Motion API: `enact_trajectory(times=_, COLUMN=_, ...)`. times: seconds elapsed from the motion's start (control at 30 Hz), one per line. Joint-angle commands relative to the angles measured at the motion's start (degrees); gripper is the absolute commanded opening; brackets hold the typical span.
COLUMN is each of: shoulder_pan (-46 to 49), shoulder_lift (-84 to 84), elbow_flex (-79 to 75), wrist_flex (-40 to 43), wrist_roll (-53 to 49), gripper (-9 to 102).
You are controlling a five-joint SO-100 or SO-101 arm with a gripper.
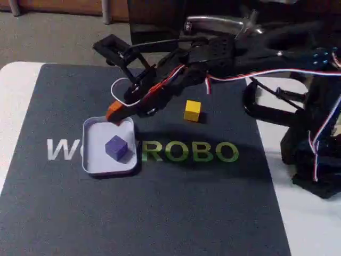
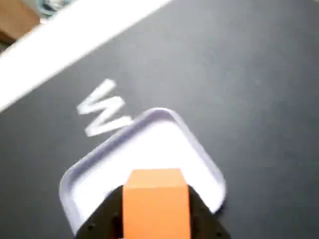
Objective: Move blocks one by one until all three blocks are in the tray.
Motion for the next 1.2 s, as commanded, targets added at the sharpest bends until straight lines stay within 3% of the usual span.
enact_trajectory(times=0.0, shoulder_pan=1.6, shoulder_lift=-1.4, elbow_flex=-3.5, wrist_flex=-0.5, wrist_roll=-0.7, gripper=-8)
enact_trajectory(times=0.33, shoulder_pan=2.3, shoulder_lift=-4.6, elbow_flex=-3.5, wrist_flex=-3.5, wrist_roll=-2.7, gripper=-4)
enact_trajectory(times=0.57, shoulder_pan=2.3, shoulder_lift=-4.8, elbow_flex=-3.5, wrist_flex=-3.9, wrist_roll=-4.5, gripper=15)
enact_trajectory(times=0.67, shoulder_pan=2.5, shoulder_lift=-5.1, elbow_flex=-3.5, wrist_flex=-3.9, wrist_roll=-5.6, gripper=30)
enact_trajectory(times=0.73, shoulder_pan=2.5, shoulder_lift=-5.1, elbow_flex=-3.5, wrist_flex=-3.9, wrist_roll=-6.2, gripper=32)
enact_trajectory(times=1.17, shoulder_pan=6.5, shoulder_lift=9.4, elbow_flex=2.6, wrist_flex=-0.4, wrist_roll=-7.4, gripper=32)
